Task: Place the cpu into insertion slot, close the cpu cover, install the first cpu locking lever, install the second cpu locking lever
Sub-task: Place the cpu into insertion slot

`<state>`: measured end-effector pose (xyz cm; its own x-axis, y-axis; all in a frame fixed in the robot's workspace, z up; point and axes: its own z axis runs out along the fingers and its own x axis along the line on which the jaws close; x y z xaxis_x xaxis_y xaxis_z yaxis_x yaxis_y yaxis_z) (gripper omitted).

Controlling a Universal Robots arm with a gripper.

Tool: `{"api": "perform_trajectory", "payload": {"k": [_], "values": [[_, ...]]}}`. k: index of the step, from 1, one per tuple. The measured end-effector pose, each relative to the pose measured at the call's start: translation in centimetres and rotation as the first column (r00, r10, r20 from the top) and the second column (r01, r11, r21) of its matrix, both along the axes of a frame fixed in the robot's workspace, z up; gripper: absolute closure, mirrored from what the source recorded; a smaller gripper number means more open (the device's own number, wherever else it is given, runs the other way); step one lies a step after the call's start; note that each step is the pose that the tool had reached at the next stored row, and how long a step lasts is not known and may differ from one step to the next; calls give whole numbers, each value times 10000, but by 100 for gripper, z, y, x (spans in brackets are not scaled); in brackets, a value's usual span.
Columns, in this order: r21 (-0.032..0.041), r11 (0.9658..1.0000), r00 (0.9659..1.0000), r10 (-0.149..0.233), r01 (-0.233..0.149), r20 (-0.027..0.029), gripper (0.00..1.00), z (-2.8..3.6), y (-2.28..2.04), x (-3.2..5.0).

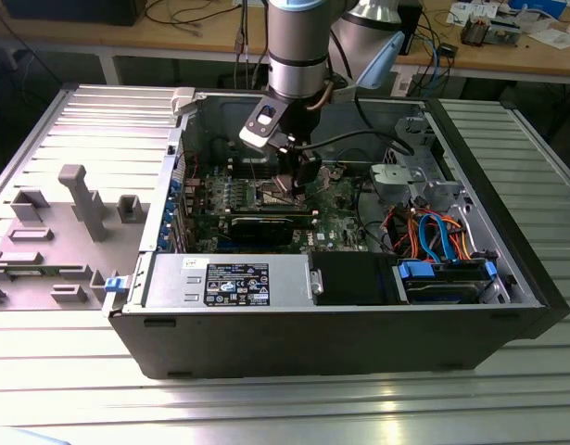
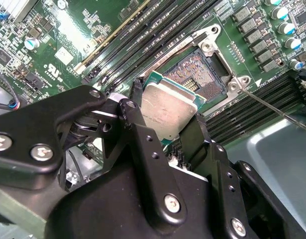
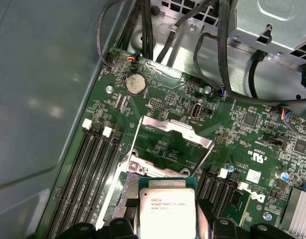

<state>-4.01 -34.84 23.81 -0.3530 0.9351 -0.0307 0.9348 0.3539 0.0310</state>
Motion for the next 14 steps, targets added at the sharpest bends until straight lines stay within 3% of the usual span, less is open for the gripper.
{"api": "perform_trajectory", "payload": {"k": [14], "values": [[-159,9997,9998,-204,204,2,45,-3,0,0]]}}
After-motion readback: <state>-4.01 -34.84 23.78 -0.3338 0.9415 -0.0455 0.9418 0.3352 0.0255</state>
